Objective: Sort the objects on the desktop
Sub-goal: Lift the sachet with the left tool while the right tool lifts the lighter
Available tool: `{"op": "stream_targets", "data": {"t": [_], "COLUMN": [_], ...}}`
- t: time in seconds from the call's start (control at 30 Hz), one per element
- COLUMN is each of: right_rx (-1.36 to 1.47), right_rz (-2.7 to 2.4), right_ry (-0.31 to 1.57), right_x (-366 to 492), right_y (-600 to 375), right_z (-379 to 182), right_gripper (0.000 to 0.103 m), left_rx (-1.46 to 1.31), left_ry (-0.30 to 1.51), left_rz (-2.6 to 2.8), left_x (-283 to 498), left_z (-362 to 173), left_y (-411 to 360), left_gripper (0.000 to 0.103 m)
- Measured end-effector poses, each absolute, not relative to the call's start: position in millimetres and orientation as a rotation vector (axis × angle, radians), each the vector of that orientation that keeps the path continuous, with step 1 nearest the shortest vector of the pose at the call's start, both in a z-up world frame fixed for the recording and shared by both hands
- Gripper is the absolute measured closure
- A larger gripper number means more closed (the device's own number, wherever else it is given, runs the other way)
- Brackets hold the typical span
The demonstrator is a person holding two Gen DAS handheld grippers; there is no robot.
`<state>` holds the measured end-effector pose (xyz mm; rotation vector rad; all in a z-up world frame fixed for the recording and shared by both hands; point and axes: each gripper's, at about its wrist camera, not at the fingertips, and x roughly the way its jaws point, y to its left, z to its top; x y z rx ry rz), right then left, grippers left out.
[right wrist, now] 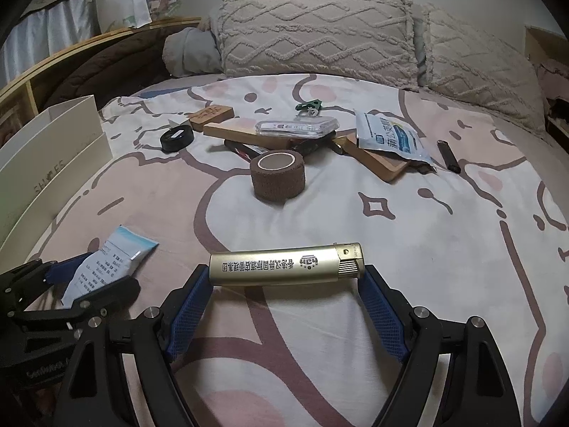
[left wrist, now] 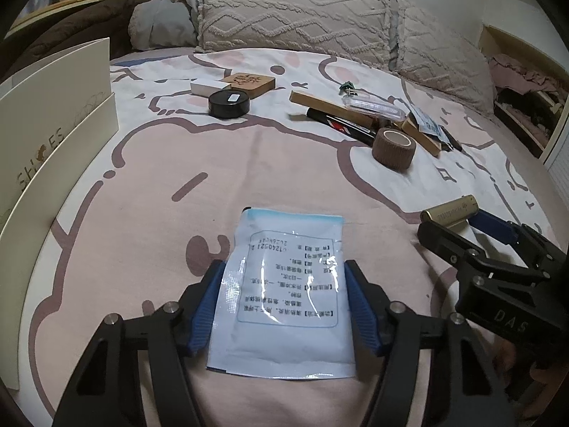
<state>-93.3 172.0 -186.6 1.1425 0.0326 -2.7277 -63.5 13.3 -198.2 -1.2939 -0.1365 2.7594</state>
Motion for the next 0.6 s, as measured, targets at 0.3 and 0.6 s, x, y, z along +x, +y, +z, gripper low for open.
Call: {"op": "stream_targets", "data": {"t": [0.3, 0.6], "right_rx": [1.125, 1.086], "right_rz": [-2.74, -2.76], "right_ry": [0.019, 0.016], "right_x": [-91.2, -84.7], "right_y": [173.0, 174.3], "right_z": [-184.9, -178.6], "right_gripper": [0.019, 0.019], "left_rx": [-1.283, -1.269], "left_ry": [-0.171, -0.172], "left_rz": [2.769, 2.778], "left_x": [-62.6, -61.7], "left_z": [-195.6, -193.2], "left_y": [11.0, 10.5], "left_gripper": [0.044, 0.046]}}
